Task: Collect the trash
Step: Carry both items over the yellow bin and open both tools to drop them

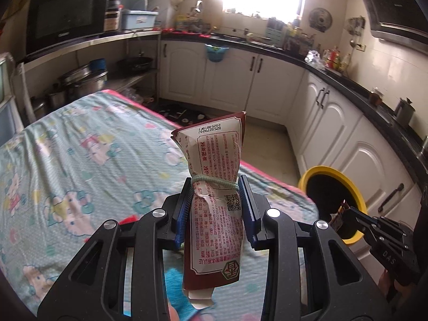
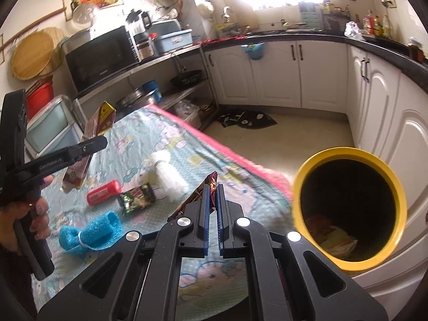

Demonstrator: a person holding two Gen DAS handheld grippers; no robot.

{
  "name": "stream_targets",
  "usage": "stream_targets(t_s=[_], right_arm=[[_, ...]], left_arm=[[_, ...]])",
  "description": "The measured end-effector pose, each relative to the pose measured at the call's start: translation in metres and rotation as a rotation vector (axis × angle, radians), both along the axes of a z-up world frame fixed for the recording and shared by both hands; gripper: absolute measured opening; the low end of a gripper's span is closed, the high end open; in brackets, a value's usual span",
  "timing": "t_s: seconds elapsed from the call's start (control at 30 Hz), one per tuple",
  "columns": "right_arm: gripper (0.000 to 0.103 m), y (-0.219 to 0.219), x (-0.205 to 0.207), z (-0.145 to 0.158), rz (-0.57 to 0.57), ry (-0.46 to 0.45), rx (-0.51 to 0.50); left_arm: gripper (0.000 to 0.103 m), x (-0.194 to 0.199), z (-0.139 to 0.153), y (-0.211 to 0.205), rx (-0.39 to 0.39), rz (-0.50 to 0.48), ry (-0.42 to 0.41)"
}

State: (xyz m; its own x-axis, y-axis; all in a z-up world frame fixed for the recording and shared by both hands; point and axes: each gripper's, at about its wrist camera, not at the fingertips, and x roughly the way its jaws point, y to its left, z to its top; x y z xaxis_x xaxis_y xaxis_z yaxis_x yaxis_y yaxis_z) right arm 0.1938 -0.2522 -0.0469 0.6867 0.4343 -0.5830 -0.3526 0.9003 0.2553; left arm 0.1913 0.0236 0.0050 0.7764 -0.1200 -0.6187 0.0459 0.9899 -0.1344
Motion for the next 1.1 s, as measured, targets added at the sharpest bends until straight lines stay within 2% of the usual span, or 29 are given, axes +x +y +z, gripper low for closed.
stream_targets(t_s=[0.83, 1.1], right_arm=[[0.005, -0.113, 0.005, 0.011, -0.251, -0.047, 0.033], [0.005, -0.144, 0.004, 0.009, -0.338, -0.066, 0.003]], left_arm=[[0.027, 0.034, 0.0, -0.117, 0.023, -0.206, -0.01], [0.027, 0.042, -0.005, -0.152, 0.019, -0.261, -0.008]])
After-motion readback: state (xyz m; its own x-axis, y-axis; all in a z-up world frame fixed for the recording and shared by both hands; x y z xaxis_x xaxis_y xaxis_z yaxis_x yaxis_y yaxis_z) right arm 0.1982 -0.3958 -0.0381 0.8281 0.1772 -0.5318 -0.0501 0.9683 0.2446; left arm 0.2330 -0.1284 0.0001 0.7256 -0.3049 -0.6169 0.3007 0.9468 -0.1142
